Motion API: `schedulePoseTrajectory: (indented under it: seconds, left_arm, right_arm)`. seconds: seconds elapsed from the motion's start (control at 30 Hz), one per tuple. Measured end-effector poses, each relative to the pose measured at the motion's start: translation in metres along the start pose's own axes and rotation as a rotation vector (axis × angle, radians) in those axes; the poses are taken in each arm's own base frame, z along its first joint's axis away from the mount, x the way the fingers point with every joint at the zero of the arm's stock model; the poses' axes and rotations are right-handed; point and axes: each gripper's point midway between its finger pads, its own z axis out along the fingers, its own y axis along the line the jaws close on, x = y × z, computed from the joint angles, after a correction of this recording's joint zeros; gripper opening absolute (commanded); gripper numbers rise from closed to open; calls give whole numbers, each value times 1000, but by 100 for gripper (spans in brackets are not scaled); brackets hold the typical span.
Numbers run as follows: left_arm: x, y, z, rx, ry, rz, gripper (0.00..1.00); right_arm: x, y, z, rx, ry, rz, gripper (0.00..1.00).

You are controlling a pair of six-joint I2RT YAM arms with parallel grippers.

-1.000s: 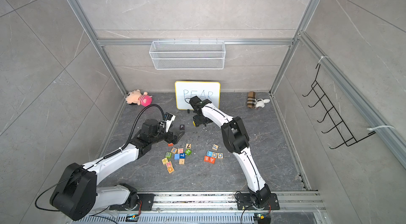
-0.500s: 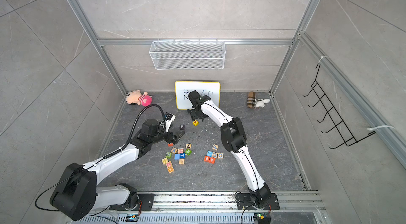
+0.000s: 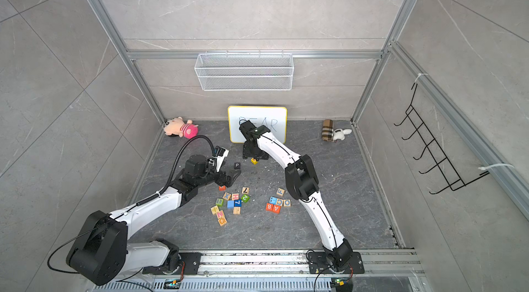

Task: Spell the uppercase word “pear” with letter blocks
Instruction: Place the letter block at the center of the board, then pick up the letter block from the center of the board.

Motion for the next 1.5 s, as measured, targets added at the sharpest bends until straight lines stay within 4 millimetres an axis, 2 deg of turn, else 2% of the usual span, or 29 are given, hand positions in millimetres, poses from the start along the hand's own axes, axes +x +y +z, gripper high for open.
schedulePoseTrajectory:
  seconds: [0.17, 0.3, 0.5, 0.97, 1.27, 1.5]
  left_arm:
    - [0, 0, 0, 0, -1, 1, 100]
    - [-2, -1, -2, 0, -7, 3, 100]
    - [-5, -1, -4, 0, -16, 6, 100]
    - [-6, -1, -4, 0, -19, 7, 100]
    - [-6, -1, -4, 0, -19, 7, 100]
    - [-5, -4, -4, 15, -18, 7, 100]
  right_arm:
    - [-14, 10, -8, -2, -47, 109, 74]
    - [-14, 8, 6, 27, -36, 167, 72]
    - [2, -5, 28, 98, 19, 227, 71]
    - [4, -10, 34, 124, 14, 296, 67]
    - [3, -9, 34, 123, 11, 310, 56]
    - [1, -7, 36, 113, 3, 312, 54]
